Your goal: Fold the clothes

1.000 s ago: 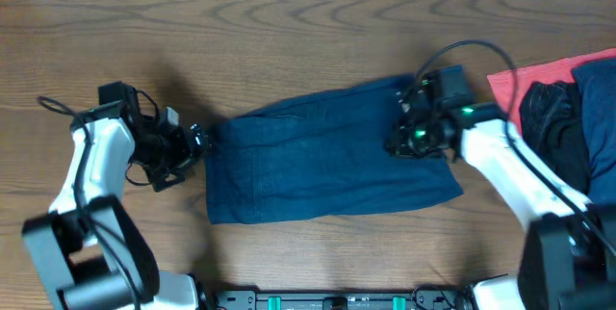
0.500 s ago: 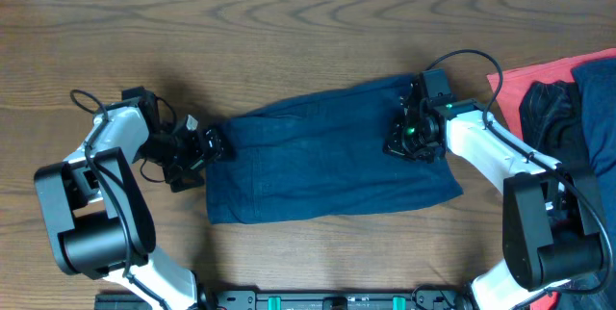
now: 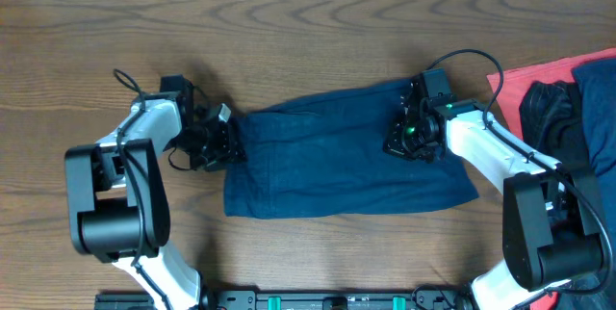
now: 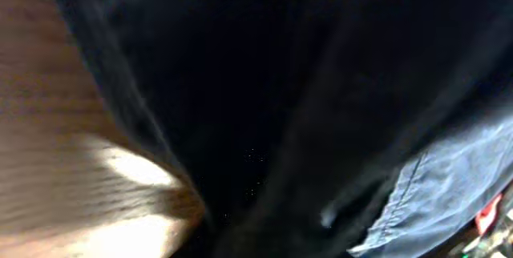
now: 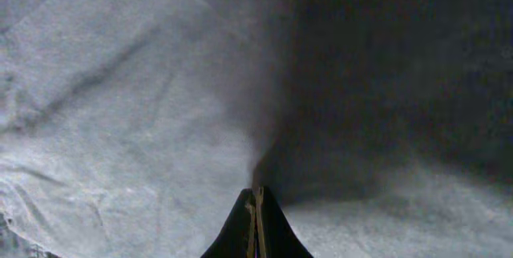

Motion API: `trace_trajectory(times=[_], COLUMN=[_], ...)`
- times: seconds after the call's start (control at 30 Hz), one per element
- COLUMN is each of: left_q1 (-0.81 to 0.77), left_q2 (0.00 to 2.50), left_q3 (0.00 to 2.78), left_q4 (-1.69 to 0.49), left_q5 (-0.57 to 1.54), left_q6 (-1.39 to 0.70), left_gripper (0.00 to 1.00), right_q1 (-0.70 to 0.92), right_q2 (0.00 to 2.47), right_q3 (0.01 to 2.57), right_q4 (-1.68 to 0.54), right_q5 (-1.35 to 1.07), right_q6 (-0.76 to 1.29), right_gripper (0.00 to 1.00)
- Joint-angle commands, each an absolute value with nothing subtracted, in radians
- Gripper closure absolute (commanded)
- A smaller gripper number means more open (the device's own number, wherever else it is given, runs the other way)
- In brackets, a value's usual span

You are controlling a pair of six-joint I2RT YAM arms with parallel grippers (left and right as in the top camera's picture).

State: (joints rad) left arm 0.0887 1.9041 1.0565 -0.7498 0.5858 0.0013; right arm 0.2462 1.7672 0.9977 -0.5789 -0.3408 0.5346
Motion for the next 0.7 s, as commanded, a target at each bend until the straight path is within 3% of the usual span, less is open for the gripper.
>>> trace_trajectory(times=[0.0,0.23,0.5,0.67], left_q1=[0.093,0.130,0.149,0.149], left_q2=[1.954,1.864,1.693,1.646], left_q3=[1.019,1.101,1.422,1.588], left_q4=[-0.755,-0.937,-1.347,-1.443], left_q5=[0.512,0.462,0.157,0.114], left_q6=[0.015,0.015,-0.001,0.000], left_gripper=[0.93,0.94,0.94,0.94], right_q1=[0.250,0.232,0.141,0.123], right_q2=[1.771,1.766,1.732,1.727], right_q3=[0.999,1.000,1.000,1.000], right_q4=[-0.579,-0.593,-0.621,-0.621], right_q5=[-0.337,-0.374,-0.465,-0.477], right_q6=[0.542,0.511,0.484,0.481], right_gripper=[0.99,0.99,0.99,0.99])
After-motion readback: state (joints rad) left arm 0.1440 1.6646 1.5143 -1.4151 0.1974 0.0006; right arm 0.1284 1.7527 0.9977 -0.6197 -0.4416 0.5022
